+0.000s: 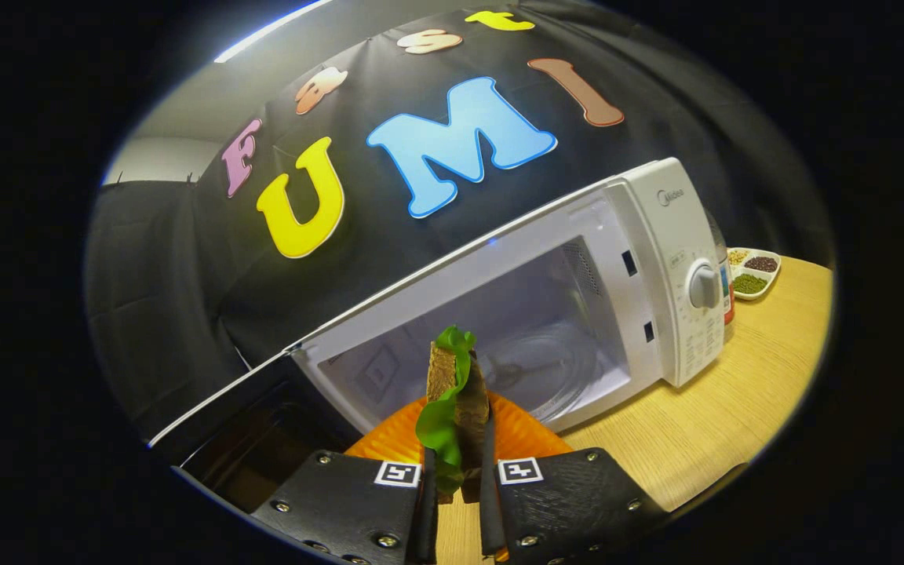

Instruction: Open the microwave, put the food inside, and close the microwave door.

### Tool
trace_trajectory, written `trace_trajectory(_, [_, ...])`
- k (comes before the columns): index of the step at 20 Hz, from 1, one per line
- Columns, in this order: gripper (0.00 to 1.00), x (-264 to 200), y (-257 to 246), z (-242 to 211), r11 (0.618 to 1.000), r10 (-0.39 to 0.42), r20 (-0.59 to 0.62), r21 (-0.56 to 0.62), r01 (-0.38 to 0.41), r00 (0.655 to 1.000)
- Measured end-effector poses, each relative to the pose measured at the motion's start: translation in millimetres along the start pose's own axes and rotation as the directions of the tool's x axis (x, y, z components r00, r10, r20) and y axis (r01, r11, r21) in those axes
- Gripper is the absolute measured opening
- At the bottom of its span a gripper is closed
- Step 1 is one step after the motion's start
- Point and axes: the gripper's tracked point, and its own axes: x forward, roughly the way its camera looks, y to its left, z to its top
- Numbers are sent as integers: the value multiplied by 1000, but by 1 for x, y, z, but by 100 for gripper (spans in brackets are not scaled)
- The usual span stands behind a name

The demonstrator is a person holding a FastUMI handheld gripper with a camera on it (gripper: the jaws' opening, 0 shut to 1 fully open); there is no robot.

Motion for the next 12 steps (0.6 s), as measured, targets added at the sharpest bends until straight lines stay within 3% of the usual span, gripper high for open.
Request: trace_trajectory(12, [21, 110, -1, 1, 998, -17, -6, -58, 17, 1000])
